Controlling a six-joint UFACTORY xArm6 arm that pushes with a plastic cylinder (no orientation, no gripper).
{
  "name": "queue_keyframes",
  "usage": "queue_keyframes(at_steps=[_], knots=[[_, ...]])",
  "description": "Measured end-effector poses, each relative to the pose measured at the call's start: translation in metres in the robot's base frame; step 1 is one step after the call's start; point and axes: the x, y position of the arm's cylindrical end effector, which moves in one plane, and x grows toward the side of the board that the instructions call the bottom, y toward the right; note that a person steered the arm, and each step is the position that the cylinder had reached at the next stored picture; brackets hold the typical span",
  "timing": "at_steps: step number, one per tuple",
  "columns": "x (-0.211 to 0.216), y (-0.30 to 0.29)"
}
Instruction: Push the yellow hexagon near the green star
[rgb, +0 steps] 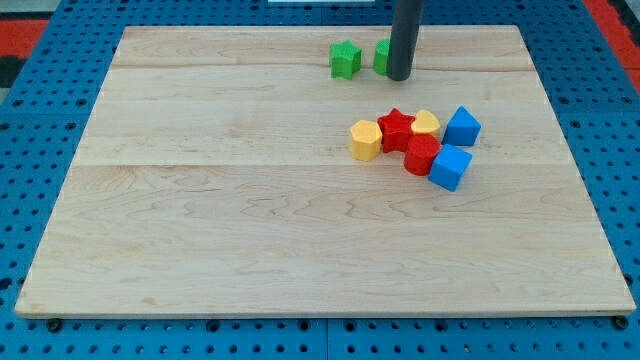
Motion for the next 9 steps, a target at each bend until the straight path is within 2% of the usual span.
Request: queue_keyframes(at_steps=[1, 2, 3, 4, 6, 7, 9], knots=[[0.044, -0.061], [0.06, -0.138], [0.109, -0.159], [0.139, -0.133], [0.139, -0.015], [0.12, -0.021], [0.088, -0.081]])
